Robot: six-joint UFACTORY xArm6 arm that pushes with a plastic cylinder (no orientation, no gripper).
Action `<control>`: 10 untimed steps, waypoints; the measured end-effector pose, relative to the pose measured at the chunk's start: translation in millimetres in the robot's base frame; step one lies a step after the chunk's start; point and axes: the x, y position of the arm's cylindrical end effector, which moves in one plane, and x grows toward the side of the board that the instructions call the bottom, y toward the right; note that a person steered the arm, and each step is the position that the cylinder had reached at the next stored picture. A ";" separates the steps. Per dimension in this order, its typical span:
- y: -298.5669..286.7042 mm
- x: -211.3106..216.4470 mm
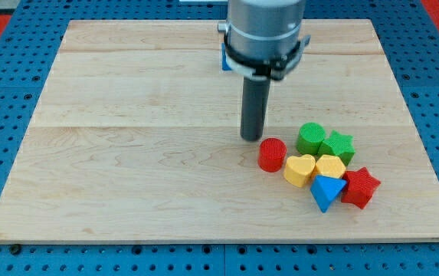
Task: Push the blue cube into the red circle
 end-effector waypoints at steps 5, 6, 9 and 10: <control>-30.1 -163.7; -31.3 -113.5; 17.3 6.1; 21.3 17.7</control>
